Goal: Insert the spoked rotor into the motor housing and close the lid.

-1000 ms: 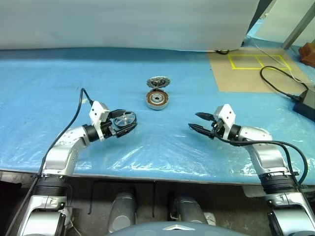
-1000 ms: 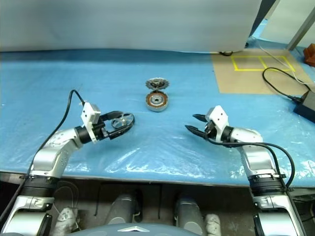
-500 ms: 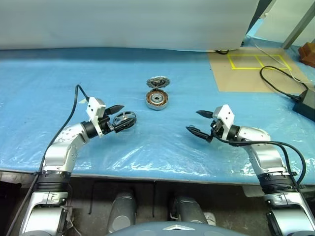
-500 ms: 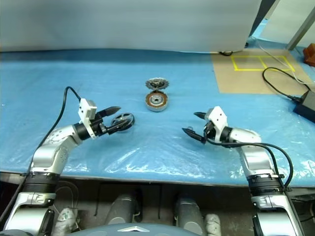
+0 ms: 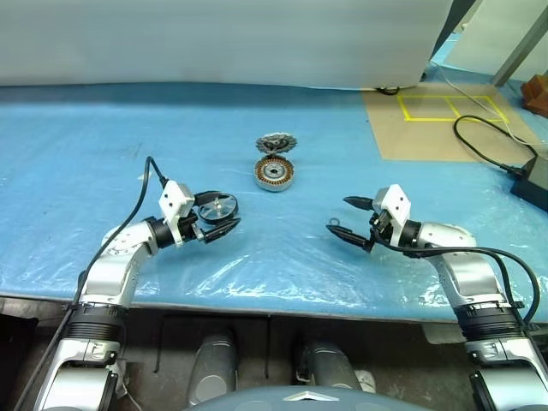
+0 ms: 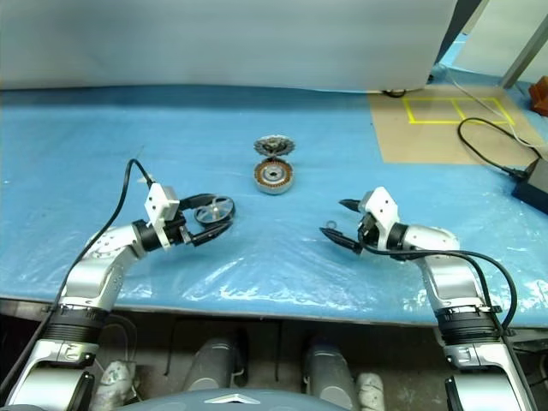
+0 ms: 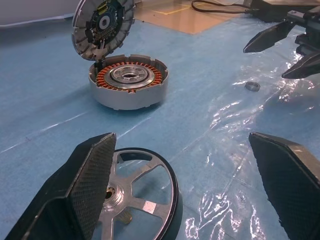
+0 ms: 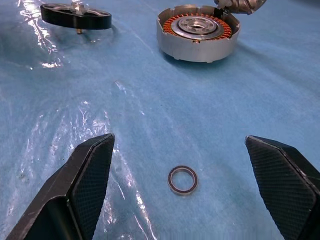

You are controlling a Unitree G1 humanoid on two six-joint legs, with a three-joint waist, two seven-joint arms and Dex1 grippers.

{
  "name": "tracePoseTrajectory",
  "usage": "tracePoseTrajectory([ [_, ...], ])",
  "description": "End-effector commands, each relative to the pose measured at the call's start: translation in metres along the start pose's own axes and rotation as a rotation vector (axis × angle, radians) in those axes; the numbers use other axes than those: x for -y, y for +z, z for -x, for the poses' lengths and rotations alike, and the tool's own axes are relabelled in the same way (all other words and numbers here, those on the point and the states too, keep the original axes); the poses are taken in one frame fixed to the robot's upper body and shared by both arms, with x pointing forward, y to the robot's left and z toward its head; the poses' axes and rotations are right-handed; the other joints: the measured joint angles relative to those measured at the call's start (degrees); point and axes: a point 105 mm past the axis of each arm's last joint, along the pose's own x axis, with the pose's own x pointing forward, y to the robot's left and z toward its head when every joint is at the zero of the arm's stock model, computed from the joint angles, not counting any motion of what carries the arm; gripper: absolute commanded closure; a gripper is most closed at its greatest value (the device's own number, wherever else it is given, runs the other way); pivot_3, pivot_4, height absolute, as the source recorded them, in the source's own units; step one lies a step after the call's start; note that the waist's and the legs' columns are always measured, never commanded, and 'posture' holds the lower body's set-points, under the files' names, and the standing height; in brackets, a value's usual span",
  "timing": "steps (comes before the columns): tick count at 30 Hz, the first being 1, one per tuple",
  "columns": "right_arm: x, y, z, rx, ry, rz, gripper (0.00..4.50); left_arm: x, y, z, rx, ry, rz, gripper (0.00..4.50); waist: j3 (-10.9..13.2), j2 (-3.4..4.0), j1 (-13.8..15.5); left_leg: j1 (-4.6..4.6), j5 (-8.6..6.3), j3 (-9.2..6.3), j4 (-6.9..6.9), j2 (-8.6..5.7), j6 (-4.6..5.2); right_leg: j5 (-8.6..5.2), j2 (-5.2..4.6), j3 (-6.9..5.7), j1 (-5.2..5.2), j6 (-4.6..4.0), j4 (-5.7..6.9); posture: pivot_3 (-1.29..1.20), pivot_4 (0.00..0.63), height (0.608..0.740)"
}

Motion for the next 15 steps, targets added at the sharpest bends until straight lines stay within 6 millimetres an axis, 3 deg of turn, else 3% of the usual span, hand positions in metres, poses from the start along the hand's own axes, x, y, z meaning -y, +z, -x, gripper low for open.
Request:
tracePoseTrajectory([
  [1,-0.001,0.011,0.000,0.036,0.007,0.030,0.05,0.001,0.007,0.000,0.032,-0.005,-0.018,0.00,0.0,0.00,0.0,0.00,0.00,0.00,0.00,0.00,0.00,0.00,0.00,0.00,0.00,0.00,0.00,0.00,0.150,0.740],
  [15,-0.004,-0.002,-0.009,0.006,0.027,0.004,0.05,0.006,0.005,-0.001,0.031,-0.009,0.004,0.00,0.0,0.00,0.0,-0.01,0.00,0.00,0.00,0.00,0.00,0.00,0.00,0.00,0.00,0.00,0.00,0.00,0.150,0.740],
])
